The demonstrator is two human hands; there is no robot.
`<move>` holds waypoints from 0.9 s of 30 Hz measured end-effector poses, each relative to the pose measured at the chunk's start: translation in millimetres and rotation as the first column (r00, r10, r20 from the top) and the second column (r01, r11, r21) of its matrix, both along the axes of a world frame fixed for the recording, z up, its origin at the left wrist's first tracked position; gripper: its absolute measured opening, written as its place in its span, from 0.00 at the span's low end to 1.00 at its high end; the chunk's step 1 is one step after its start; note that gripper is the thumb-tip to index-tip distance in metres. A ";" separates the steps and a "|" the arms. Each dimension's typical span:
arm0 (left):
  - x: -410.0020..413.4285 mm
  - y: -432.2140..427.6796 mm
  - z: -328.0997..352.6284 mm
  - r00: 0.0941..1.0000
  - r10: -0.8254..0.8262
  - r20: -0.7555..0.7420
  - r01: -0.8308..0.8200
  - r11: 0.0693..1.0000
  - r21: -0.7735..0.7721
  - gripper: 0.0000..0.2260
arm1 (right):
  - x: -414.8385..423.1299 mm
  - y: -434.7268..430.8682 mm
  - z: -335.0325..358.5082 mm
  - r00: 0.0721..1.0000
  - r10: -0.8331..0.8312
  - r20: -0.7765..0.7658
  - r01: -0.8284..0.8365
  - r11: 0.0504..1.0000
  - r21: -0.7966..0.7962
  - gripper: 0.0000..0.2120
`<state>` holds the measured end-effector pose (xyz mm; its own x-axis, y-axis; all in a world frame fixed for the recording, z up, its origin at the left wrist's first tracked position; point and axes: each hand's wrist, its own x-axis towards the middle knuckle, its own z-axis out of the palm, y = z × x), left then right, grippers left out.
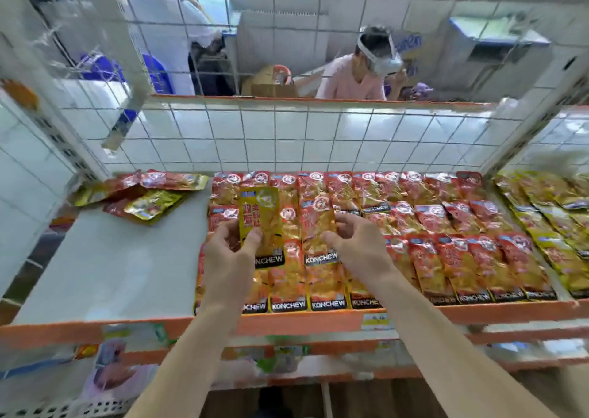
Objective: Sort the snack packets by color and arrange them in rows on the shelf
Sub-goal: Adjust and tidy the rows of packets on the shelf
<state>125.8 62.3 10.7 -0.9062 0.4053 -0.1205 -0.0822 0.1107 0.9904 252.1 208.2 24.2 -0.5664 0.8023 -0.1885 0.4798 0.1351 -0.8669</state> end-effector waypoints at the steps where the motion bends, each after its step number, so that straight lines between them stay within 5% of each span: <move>1: -11.0 0.7 -0.4 1.000 0.007 0.001 -0.007 1.000 0.010 0.06 | -16.1 3.3 -0.8 0.999 0.024 0.024 -0.025 0.999 0.038 0.19; 6: -47.2 -1.8 -4.4 0.999 0.034 0.020 -0.035 0.998 0.046 0.03 | -81.9 15.6 -6.1 0.989 0.095 0.110 -0.118 0.965 0.233 0.28; 10: -64.1 -6.6 -5.9 0.998 0.043 0.035 -0.045 0.998 0.047 0.03 | -113.7 25.9 -16.7 0.961 0.126 0.245 -0.217 0.894 0.393 0.24; 13: -75.7 -6.5 -8.9 0.998 0.054 0.032 -0.055 0.998 0.040 0.03 | -121.5 28.8 -26.0 0.889 0.126 0.440 -0.356 0.795 0.492 0.17; 18: -81.2 -0.2 -16.8 0.999 0.036 0.037 -0.037 0.999 0.032 0.04 | -115.4 23.4 -31.5 0.738 0.156 0.656 -0.619 0.545 0.566 0.25; 27: -57.2 19.6 -11.3 0.999 -0.036 -0.002 0.036 0.999 -0.022 0.08 | -118.8 39.4 -34.0 0.756 0.215 0.619 -0.595 0.620 0.512 0.24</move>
